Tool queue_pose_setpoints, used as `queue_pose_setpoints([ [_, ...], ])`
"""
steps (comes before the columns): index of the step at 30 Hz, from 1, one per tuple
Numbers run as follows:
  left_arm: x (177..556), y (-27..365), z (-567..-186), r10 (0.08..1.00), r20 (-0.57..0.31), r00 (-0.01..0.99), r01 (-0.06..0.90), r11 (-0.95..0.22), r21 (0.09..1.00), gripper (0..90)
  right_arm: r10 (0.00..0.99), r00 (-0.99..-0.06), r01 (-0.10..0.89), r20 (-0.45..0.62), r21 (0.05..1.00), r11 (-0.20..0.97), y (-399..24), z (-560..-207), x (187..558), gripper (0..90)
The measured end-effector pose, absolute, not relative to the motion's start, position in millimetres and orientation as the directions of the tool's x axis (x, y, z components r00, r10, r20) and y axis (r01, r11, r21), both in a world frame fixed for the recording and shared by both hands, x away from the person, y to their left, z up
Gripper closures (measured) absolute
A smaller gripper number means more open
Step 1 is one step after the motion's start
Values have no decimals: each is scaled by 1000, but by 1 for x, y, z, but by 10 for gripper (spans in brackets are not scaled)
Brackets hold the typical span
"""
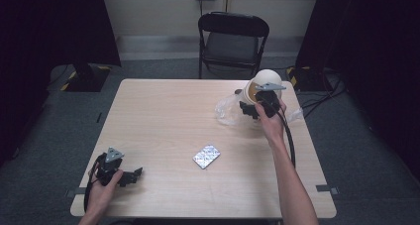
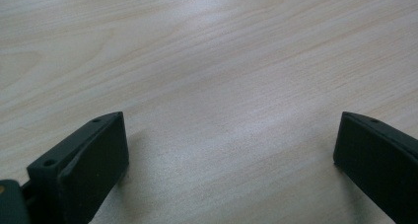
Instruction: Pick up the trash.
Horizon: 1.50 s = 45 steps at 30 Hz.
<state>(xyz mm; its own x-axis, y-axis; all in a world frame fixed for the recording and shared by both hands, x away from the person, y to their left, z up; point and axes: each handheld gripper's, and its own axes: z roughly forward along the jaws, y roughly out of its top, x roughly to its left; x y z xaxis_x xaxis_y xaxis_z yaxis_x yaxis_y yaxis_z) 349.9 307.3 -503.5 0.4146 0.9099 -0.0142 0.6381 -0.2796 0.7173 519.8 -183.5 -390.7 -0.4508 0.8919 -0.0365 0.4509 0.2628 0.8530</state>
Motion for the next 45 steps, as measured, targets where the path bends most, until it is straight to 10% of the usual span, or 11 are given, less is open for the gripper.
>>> queue_pose_setpoints([
  [16,350,307,-504,910,-15,415,638,-280,717,0,828,-560,362,-17,894,264,-159,-371,474,151],
  [45,350,307,-504,910,-15,415,638,-279,717,0,674,-738,435,30,785,441,-85,-481,393,144],
])
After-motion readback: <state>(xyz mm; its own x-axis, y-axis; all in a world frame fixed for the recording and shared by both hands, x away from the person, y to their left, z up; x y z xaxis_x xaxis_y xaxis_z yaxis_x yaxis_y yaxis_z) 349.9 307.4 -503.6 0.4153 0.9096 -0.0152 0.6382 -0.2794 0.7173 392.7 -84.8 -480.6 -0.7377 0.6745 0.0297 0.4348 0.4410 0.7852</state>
